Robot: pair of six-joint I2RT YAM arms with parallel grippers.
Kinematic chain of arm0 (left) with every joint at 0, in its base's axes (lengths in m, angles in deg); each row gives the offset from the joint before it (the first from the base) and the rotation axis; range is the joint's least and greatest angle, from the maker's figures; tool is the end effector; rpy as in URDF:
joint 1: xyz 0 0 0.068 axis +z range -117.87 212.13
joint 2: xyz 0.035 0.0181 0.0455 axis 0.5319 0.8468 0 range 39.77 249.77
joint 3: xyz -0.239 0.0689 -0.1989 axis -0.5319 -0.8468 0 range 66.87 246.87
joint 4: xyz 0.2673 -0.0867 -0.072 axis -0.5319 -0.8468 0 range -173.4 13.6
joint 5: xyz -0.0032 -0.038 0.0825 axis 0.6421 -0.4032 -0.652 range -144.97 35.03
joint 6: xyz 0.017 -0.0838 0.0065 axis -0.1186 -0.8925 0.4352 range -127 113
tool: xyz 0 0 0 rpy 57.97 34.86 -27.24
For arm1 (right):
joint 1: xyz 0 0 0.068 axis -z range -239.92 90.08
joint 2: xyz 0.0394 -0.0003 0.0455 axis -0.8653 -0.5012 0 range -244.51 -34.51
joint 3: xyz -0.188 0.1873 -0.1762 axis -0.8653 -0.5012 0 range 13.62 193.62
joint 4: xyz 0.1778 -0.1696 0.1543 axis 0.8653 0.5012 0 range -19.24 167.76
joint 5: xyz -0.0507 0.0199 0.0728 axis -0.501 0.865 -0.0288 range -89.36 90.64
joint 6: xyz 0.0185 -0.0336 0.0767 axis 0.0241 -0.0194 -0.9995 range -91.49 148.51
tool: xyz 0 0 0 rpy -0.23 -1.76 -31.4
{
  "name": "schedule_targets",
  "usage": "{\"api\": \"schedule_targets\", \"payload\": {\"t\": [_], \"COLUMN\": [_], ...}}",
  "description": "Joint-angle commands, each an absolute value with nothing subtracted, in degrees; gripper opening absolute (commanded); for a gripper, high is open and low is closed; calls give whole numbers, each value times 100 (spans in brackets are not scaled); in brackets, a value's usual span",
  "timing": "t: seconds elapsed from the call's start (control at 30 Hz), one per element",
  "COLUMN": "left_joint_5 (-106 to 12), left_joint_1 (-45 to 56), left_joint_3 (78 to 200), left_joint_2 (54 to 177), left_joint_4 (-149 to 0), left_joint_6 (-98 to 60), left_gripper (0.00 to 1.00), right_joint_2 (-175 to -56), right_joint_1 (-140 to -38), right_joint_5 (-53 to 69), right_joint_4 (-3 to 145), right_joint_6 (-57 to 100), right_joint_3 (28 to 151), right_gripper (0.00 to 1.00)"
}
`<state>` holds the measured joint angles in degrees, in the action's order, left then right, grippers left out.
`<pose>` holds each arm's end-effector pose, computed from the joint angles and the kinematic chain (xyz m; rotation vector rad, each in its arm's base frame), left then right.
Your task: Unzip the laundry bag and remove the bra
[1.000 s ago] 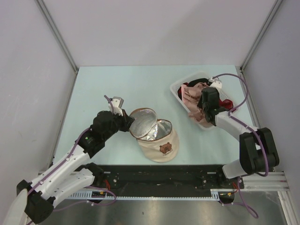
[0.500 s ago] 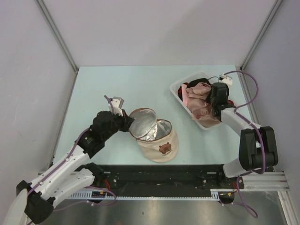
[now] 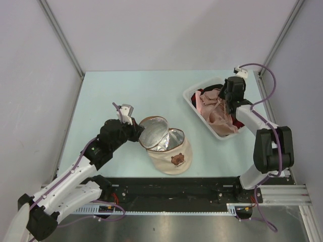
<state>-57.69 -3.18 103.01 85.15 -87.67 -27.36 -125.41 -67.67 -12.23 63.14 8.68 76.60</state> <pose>0.1841 -0.1260 0.2976 0.2248 1.9629 -0.5984 0.4331 0.0421 0.2973 0.3503 1.8849 0.1079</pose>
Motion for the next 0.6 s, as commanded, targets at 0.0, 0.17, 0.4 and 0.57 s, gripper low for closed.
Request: {"api": "schedule_targets", "payload": {"t": [0.0,0.17,0.4,0.57], "left_joint_5": [-5822,-5866,-5805,-5796], "left_joint_1": [-347,-347,-347,-347], "left_joint_3": [10571,10589,10563,10580], "left_joint_2": [8486,8468,8450,8486], "left_joint_4": [-8695,-8757,-8651,-8651], "left_joint_6": [-2564,-2475,-2519,-2519], "left_gripper": [0,0,0,0], "right_joint_2": [-12698,-11839,-10457,-9948], "right_joint_1": [-6757,-6748,-6748,-6862], "right_joint_5": [-1053,-930,-754,-420], "right_joint_4": [6793,6900,7646,9250], "right_joint_6": [856,874,830,830], "right_joint_3": [7743,7752,7752,7682], "right_gripper": [0,55,90,99]}}
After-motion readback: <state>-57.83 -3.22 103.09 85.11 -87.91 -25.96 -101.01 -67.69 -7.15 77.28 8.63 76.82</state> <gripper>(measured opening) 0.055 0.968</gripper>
